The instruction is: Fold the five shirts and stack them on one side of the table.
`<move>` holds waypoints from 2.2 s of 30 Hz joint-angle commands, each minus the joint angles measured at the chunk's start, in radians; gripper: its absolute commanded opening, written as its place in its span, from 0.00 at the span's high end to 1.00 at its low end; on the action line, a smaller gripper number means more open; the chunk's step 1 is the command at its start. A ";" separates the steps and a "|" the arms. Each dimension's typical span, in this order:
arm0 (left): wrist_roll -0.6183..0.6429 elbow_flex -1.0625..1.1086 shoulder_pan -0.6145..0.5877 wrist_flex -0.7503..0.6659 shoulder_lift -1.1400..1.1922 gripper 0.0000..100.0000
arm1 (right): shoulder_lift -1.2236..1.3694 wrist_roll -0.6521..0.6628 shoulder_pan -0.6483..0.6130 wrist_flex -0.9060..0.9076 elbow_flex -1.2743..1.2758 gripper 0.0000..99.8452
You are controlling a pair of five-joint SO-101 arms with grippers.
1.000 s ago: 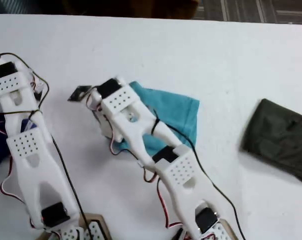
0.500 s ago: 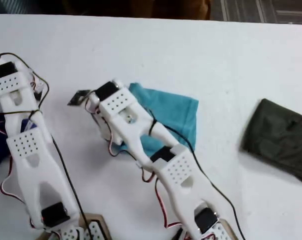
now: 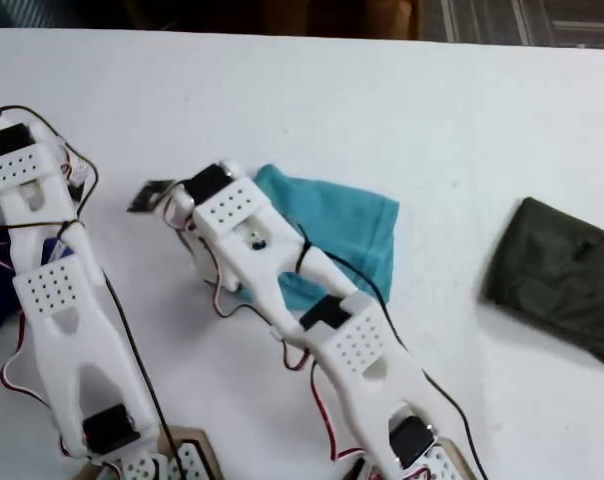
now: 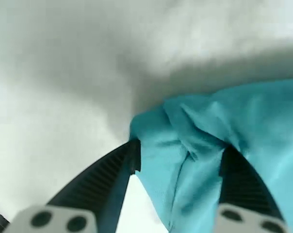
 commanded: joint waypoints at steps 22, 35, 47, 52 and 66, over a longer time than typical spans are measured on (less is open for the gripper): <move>-0.002 -0.030 -0.003 -0.012 -0.014 0.93 | -0.008 -0.038 0.165 -0.071 -0.037 0.98; -0.003 -0.030 -0.005 -0.011 -0.014 0.93 | 0.051 -0.057 0.061 -0.090 -0.032 0.98; -0.003 -0.030 -0.005 -0.012 -0.014 0.93 | 0.001 -0.114 0.039 0.018 -0.117 0.98; -0.003 -0.030 -0.005 -0.012 -0.014 0.93 | -0.107 -0.110 0.104 0.015 -0.210 0.98; -0.003 -0.030 -0.003 -0.011 -0.012 0.93 | 0.145 -0.120 0.331 -0.437 -0.253 0.98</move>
